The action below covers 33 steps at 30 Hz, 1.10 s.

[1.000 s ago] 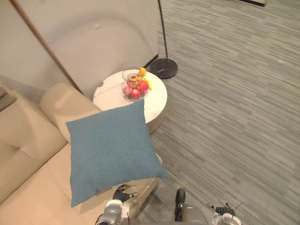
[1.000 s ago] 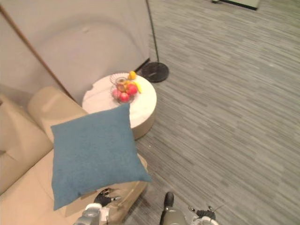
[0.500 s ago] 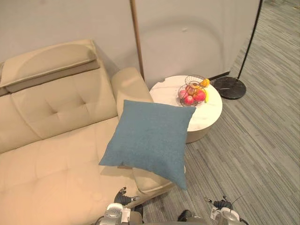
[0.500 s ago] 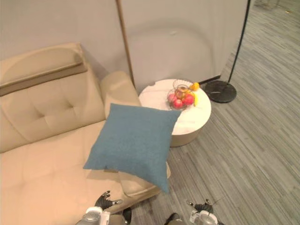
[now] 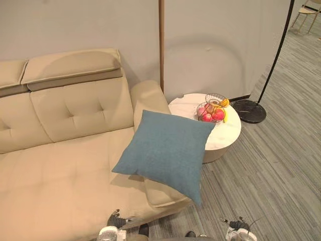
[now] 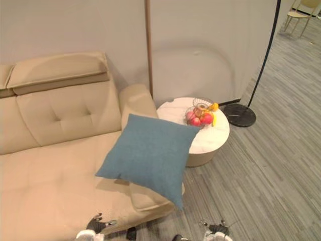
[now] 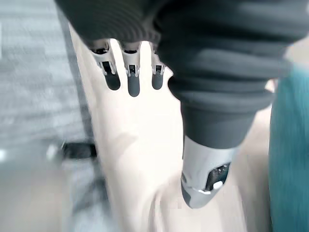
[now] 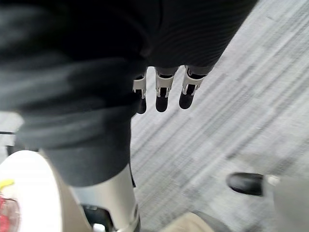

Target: Pick up cushions and gather them together orderly.

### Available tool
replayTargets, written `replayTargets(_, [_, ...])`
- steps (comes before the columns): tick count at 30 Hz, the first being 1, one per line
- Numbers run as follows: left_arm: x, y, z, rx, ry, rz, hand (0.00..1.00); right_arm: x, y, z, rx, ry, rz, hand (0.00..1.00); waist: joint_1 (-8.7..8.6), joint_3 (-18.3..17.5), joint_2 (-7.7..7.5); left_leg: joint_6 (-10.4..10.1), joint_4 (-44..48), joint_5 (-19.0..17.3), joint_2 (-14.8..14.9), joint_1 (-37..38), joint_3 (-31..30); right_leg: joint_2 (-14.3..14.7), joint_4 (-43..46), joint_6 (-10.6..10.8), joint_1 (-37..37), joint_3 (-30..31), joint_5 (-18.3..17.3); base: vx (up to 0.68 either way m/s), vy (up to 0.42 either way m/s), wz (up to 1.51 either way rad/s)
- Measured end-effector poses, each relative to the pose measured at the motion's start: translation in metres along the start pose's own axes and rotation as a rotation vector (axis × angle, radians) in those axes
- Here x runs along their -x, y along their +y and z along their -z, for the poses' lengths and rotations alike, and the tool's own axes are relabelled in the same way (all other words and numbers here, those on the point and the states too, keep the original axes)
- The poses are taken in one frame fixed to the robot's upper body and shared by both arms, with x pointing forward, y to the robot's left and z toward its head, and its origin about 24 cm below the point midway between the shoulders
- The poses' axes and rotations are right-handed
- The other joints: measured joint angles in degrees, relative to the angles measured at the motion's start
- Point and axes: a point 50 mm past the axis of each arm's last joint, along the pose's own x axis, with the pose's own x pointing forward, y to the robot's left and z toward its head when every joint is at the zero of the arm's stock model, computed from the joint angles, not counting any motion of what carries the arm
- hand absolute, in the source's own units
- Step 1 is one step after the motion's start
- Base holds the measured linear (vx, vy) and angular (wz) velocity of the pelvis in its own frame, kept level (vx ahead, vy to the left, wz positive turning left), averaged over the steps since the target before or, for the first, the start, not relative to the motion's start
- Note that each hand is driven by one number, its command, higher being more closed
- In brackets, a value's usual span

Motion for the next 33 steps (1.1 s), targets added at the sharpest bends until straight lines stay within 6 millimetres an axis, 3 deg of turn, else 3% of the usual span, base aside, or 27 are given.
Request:
replayTargets(4, [-0.005,0.035,-0.036,0.050,-0.137,-0.109,0.00,-0.005,-0.004,-0.054,-0.051,-0.194,0.000,0.00,-0.08,-0.10,-0.16,-0.79,-1.73,1.23,0.19,0.20,-1.62,0.65,0.01,-1.52,0.24,0.11,0.99,0.12,-0.054,0.22])
replayTargets(7, [-0.006,0.046,-0.065,0.103,-0.243,-0.143,0.00,-0.001,0.008,-0.091,-0.083,-0.337,-0.044,0.00,-0.04,-0.16,-0.40,-0.80,-1.75,1.23,0.16,1.00,-2.11,1.01,-0.28,-1.70,1.13,2.00,0.92,0.12,-0.025,0.15])
replayTargets(8, [-0.005,0.048,-0.085,0.128,-0.321,-0.147,0.00,0.003,0.018,-0.109,-0.104,-0.403,-0.083,0.00,0.36,-0.18,-0.56,-0.80,-1.75,1.23,0.12,0.96,-2.07,1.16,-0.58,-1.70,1.22,3.14,0.92,0.07,-0.003,0.04])
replayTargets(11, [-0.002,0.048,-0.106,0.157,-0.404,-0.158,0.00,0.008,0.030,-0.122,-0.117,-0.451,-0.136,0.00,0.62,-0.14,-1.02,-0.79,-1.75,1.21,0.02,0.97,-2.10,1.28,-1.33,-1.70,1.67,3.33,0.93,0.02,-0.001,0.02])
replayTargets(14, [0.000,0.048,-0.120,0.183,-0.454,-0.167,0.00,0.010,0.041,-0.121,-0.121,-0.450,-0.185,0.00,0.78,0.14,-1.67,-0.77,-1.76,1.20,0.05,0.93,-2.08,1.37,-1.49,-1.70,1.74,3.44,0.94,-0.01,-0.001,-0.04])
replayTargets(15, [0.001,0.047,-0.127,0.184,-0.482,-0.163,0.00,0.015,0.057,-0.116,-0.133,-0.434,-0.258,0.00,0.77,0.43,-2.17,-0.77,-1.79,1.16,0.25,0.83,-1.43,1.71,-2.25,-1.93,1.61,4.25,1.37,-0.03,-0.003,-0.13])
replayTargets(20, [0.002,0.043,-0.135,0.181,-0.504,-0.152,0.00,0.022,0.065,-0.119,-0.128,-0.472,-0.301,0.00,0.65,0.52,-2.22,-0.79,-1.81,1.13,0.34,0.76,-1.35,1.83,-2.36,-1.92,1.51,4.42,1.38,-0.01,-0.001,-0.03])
replayTargets(23, [0.007,0.010,-0.169,0.076,-0.610,-0.047,0.00,0.031,0.092,-0.111,-0.073,-0.458,-0.412,0.00,0.88,2.14,-2.68,-0.86,-1.81,1.17,0.60,-0.23,-1.18,2.10,-2.37,-2.15,0.52,4.55,1.55,0.00,-0.004,-0.01])
replayTargets(25, [0.009,0.002,-0.181,0.058,-0.641,-0.026,0.00,0.034,0.099,-0.109,-0.090,-0.450,-0.437,0.00,0.88,2.81,-2.74,-1.03,-1.81,1.32,0.68,-1.25,-0.78,2.18,-2.27,-2.27,-0.79,4.88,1.82,0.02,-0.005,-0.12])
replayTargets(27, [0.012,-0.004,-0.202,0.047,-0.695,-0.011,0.00,0.038,0.110,-0.120,-0.115,-0.468,-0.479,0.00,1.00,5.92,-2.72,-1.26,-1.79,1.75,0.88,-2.15,0.26,2.40,-2.08,-2.55,-2.36,5.96,2.55,-0.02,-0.008,-0.25])
replayTargets(30, [0.019,-0.017,-0.240,0.021,-0.774,0.023,0.00,0.047,0.129,-0.143,-0.146,-0.516,-0.546,0.00,0.96,7.40,-2.73,-1.70,-1.75,3.40,1.17,-7.97,0.90,2.53,-1.27,-3.18,-8.77,6.60,3.85,-0.05,-0.001,-0.15])
replayTargets(33, [0.024,-0.024,-0.259,0.002,-0.817,0.037,0.00,0.054,0.141,-0.152,-0.147,-0.538,-0.590,0.00,0.97,8.48,-2.70,-1.85,-1.75,3.78,1.38,-9.75,1.64,2.59,-0.50,-3.33,-11.32,7.18,4.00,-0.05,-0.017,-0.12])
